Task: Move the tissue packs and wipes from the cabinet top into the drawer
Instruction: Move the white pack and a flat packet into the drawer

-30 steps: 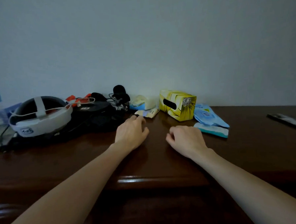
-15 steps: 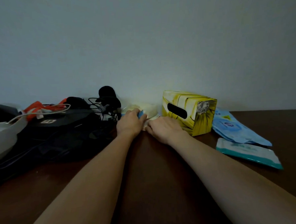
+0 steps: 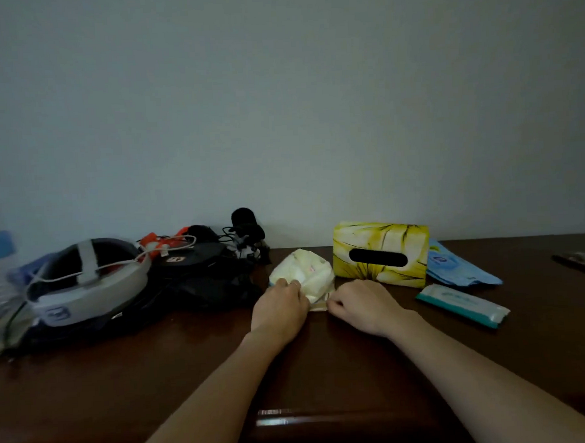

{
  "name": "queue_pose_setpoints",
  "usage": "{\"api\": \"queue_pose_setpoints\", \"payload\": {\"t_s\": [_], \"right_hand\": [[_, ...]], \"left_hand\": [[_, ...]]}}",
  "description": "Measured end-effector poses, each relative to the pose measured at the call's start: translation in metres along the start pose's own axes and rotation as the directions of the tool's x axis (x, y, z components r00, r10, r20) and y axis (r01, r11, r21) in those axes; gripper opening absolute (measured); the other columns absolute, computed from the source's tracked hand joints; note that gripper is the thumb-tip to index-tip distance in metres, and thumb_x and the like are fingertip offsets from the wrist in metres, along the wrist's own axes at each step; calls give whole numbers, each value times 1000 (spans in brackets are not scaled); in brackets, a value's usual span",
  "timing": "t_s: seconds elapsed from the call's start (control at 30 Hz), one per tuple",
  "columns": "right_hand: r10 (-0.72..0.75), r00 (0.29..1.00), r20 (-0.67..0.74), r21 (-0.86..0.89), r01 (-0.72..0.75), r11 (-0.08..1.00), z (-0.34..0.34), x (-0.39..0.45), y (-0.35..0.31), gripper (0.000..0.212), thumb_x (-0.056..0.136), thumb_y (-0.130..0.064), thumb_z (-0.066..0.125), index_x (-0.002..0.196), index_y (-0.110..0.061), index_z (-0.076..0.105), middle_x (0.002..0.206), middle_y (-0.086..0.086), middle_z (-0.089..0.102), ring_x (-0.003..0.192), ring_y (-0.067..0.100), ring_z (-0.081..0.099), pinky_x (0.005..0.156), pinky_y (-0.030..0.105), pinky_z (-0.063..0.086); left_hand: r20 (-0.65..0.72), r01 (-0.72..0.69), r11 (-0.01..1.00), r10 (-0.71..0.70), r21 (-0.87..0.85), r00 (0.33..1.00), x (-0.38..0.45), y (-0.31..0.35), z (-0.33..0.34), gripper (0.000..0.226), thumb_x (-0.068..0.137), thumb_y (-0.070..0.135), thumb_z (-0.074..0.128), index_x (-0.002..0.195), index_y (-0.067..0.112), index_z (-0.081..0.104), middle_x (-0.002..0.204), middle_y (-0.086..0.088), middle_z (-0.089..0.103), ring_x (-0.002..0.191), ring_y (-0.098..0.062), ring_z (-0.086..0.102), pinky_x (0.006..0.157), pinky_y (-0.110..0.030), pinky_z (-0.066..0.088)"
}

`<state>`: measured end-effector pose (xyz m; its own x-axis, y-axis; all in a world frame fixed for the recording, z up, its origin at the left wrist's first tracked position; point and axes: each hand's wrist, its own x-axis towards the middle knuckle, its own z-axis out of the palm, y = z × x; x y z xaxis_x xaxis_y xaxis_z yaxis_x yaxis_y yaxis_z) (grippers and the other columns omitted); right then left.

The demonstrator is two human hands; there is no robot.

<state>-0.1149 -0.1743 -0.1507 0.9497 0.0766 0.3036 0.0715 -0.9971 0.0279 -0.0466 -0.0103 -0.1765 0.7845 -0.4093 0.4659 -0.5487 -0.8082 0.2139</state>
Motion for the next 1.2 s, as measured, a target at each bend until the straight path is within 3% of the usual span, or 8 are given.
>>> {"api": "queue_pose_setpoints", "payload": {"t_s": [0.13,0.3,0.43,0.5,0.6,0.77,0.97,1.2], "right_hand": [[32,999,-41,98,-28,995,-10,-104,-21,29,103,-41,39,84,-26,55,82,-7,57,80,15,55,62,37,44],[96,995,-41,237,-84,968,-20,-135,-35,28,107,-45,29,102,-31,52,115,-9,46,94,17,55,67,37,41],[159,970,-186,354,-85,931,-21,-201,-62,31,106,-45,31,102,-27,56,125,-13,50,97,8,57,71,36,45],[237,928,-288,518,-57,853,-17,-231,-77,31,107,-43,36,104,-22,60,129,-12,51,102,1,55,77,32,46],[455,842,-290,848,5,530,7,-281,-106,24,107,-37,45,102,-21,62,127,-15,53,116,-2,55,90,20,50],[345,870,351,786,-74,-614,76,-338,-128,31,99,-46,58,89,-17,61,123,12,70,113,28,69,81,42,59],[367,561,742,645,-448,-620,174,-359,-148,39,82,-9,79,116,-14,62,108,13,73,90,24,75,71,39,60],[575,157,803,515,-668,-537,254,-409,-147,57,81,3,78,133,-13,58,128,18,62,115,38,60,95,56,53]], "left_hand": [[67,-31,996,36,-79,997,-107,24,-42,25,93,40,50,81,18,52,113,-6,53,77,-25,58,68,-37,50],[59,53,976,-41,-210,997,-143,25,-76,33,92,44,52,93,14,68,154,1,35,110,-28,60,83,-34,45],[-26,128,898,-153,-421,988,-219,30,-97,40,86,48,54,81,9,64,129,14,58,100,-12,60,82,-36,48],[-25,189,687,-289,-702,957,-255,33,-103,50,86,57,55,83,9,67,110,21,66,96,0,61,83,-34,51],[74,224,278,-464,-934,883,-301,31,-92,39,85,54,69,88,15,71,103,8,73,100,-8,68,85,-33,54],[215,306,63,-579,-950,787,-377,12,-19,35,81,-5,70,103,20,60,117,-1,63,96,-4,68,68,-25,58],[447,656,19,-716,-755,536,-450,-23,77,60,77,-12,71,126,16,51,131,-11,55,118,-28,57,93,-50,55],[641,819,166,-544,-550,541,-482,-28,153,59,80,-1,74,119,38,53,116,13,54,108,-13,56,71,-27,57]]}}
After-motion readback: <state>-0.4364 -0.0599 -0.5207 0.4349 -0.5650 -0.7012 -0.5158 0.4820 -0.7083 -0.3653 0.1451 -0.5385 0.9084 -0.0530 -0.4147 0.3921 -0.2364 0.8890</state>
